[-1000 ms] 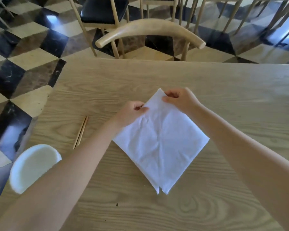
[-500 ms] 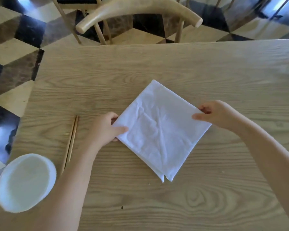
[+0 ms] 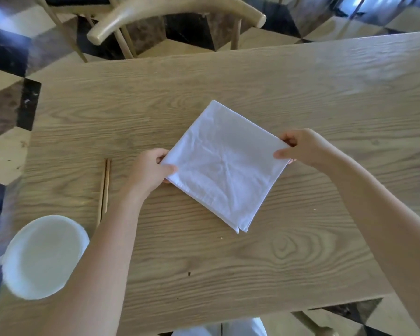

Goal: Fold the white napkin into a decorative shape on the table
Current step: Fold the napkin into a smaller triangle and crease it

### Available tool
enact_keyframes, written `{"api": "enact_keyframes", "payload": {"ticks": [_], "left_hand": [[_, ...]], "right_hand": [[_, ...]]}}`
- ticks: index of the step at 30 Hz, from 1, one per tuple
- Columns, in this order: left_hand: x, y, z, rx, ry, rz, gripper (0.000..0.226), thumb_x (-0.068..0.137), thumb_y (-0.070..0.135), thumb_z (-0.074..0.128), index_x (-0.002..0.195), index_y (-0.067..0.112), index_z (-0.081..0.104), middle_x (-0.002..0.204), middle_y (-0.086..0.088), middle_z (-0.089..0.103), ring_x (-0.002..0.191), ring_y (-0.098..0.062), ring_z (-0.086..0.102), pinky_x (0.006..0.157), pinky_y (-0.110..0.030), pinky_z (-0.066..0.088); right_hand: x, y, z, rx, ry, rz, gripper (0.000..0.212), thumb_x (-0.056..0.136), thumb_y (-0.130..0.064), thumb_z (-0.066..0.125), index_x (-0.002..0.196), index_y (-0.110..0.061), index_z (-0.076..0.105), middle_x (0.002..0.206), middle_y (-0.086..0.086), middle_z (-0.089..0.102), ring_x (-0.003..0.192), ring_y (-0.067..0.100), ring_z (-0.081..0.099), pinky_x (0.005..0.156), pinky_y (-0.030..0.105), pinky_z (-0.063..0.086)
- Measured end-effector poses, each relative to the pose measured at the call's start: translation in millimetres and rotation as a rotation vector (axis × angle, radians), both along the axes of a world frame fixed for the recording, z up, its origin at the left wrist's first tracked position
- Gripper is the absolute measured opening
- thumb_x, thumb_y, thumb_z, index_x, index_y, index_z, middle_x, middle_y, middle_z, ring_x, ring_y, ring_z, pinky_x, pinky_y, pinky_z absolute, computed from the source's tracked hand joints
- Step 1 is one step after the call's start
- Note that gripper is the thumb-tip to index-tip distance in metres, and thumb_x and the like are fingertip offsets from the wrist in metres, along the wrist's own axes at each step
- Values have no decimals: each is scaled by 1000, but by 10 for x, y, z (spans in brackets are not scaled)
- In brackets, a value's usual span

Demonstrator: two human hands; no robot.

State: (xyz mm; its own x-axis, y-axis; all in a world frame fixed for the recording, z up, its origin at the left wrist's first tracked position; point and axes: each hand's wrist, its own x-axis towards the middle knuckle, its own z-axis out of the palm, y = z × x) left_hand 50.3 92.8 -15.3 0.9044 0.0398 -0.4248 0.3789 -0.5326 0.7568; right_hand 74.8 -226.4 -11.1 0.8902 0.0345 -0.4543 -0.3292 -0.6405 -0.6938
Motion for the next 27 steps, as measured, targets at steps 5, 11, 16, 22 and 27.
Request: {"api": "enact_keyframes", "payload": {"ticks": [5, 11, 16, 22, 27], "left_hand": [[-255, -224, -25, 576, -417, -4, 45, 81, 9, 63, 125, 11, 53, 118, -12, 56, 105, -30, 52, 88, -38, 41], [-1158, -874, -304, 340, -754, -542, 31, 68, 23, 74, 97, 18, 65, 112, -1, 66, 107, -18, 50, 91, -33, 38], [-1298, -884, -404, 355, -823, -471, 9, 75, 13, 70, 83, 18, 70, 100, 6, 70, 96, -11, 55, 83, -27, 42], [-1300, -933, -314, 368, -918, -408, 7, 81, 10, 67, 77, 16, 68, 86, 5, 72, 92, -9, 58, 79, -27, 44], [-1363, -872, -352, 407, -857, -438, 5, 82, 14, 66, 81, 18, 69, 89, 9, 71, 88, -11, 61, 83, -29, 44]], "right_hand": [[-59, 64, -2, -149, -70, 68, 30, 72, -7, 71, 100, -12, 63, 85, 4, 60, 64, 17, 53, 58, 23, 43], [-99, 17, -72, -140, -122, 42, 30, 73, -15, 70, 102, -15, 63, 92, 4, 61, 83, 22, 54, 70, 35, 46], [-143, 22, -87, -92, -155, 12, 16, 80, -19, 62, 95, -12, 62, 86, 3, 60, 70, 19, 55, 56, 22, 42], [-173, 20, -88, -31, -182, -31, 16, 84, -17, 54, 96, -17, 65, 81, 1, 61, 55, 12, 54, 54, 23, 45], [-218, 91, -126, -185, -284, -2, 27, 83, -13, 55, 110, -15, 61, 96, 0, 58, 91, 21, 52, 72, 27, 38]]}}
